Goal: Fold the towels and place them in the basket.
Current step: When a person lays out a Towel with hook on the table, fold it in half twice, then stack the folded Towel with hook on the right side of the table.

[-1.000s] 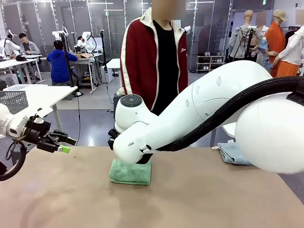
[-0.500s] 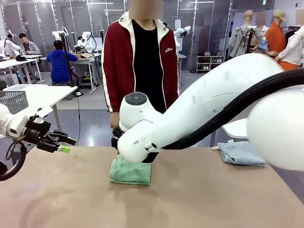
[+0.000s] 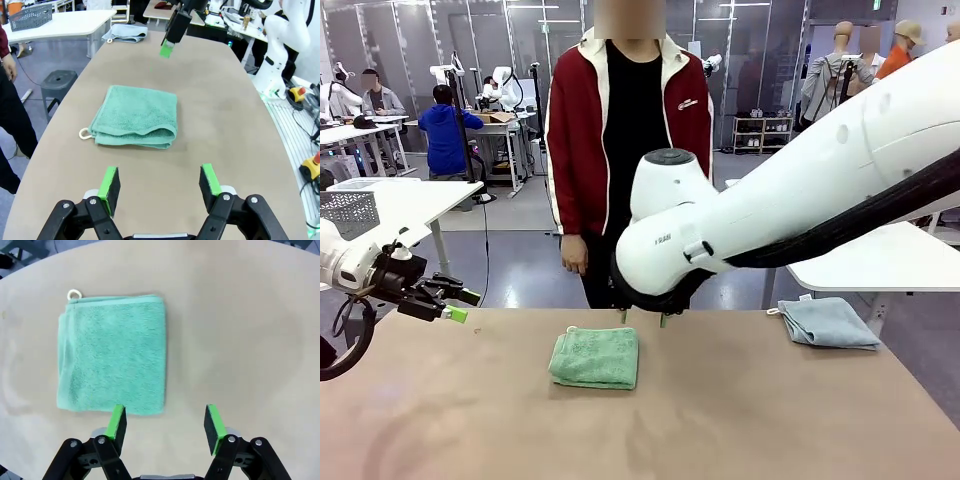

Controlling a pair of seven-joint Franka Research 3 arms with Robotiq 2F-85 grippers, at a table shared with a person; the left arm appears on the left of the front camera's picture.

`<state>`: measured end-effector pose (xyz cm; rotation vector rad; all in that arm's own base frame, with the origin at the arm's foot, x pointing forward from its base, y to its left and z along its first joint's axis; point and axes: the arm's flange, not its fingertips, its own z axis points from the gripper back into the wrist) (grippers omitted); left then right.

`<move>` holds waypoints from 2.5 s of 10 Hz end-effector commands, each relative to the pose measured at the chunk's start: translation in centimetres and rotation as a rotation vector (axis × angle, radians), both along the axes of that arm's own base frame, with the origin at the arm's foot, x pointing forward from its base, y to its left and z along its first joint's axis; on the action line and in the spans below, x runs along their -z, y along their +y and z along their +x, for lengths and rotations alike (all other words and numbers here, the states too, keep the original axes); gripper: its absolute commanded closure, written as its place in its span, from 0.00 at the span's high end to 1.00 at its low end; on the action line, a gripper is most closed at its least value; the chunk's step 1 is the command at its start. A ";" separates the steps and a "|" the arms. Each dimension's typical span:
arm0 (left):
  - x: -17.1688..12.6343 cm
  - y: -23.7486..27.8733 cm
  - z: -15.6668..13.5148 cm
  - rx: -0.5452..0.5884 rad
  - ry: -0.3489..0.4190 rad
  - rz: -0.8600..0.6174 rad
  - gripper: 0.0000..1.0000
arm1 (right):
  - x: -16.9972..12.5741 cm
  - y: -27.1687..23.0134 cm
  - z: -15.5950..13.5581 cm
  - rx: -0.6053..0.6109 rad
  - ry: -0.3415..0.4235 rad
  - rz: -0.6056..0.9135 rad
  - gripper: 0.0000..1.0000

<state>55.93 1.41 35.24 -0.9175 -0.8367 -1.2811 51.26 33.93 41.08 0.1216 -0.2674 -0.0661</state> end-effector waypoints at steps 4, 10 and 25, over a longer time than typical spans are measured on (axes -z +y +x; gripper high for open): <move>-0.1 0.1 0.2 0.017 -0.001 -0.003 0.81 | -0.6 -1.1 0.4 0.007 0.004 0.003 0.78; -0.1 0.1 0.2 0.017 -0.001 -0.003 0.81 | -0.6 -1.1 0.4 0.007 0.004 0.003 0.78; -0.1 0.1 0.2 0.017 -0.001 -0.003 0.81 | 8.7 1.3 0.6 0.146 0.088 0.111 0.79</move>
